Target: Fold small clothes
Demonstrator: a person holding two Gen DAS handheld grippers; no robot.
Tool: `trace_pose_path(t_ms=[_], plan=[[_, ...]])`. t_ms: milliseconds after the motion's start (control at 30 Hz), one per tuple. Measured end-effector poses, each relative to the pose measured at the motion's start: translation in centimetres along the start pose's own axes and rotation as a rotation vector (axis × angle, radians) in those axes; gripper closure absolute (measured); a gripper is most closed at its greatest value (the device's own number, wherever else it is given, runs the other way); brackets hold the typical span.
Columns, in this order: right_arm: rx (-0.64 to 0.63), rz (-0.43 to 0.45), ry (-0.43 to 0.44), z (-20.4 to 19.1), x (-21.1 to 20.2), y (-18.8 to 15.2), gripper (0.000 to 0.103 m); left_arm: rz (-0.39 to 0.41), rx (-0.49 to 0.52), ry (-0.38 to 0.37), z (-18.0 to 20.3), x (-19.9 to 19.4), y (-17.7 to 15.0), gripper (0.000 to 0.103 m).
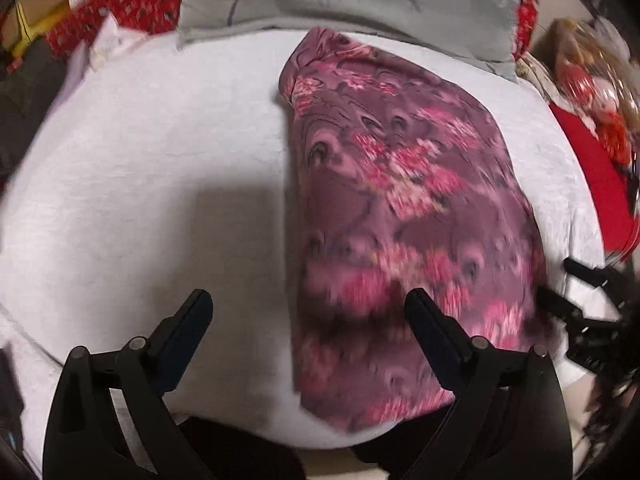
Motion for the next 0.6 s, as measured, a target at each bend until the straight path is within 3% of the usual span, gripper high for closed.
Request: trace_pose_path(t_ms=[133,333,600], plan=[[0.002,0.002,-0.039,-0.8,-2.0,-2.3,0.024,0.052,0.036,0.082,0.5,-1.3,-2.3,0.005],[0.024,0.085,-0.041,-1.5,-6.2,-5.5,0.005,0.14,0.062,0.112,2.2,-3.0,-5.2,0.005],[0.02,0.135,-0.114,-3.0,-8.4,-7.3,0.003,0.183,0.044,0.088,2.6,-5.1,-6.6,0.005]])
Point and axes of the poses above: each gripper's, at about its wrist camera, not at the fingertips, and x roughly the way its jaws point, z to its right, y to its top, the point moved 6 cm from there along x, roughly the way its jaws point, and after that the axes turned 12 degrees about -z, right-handed, at the moved point
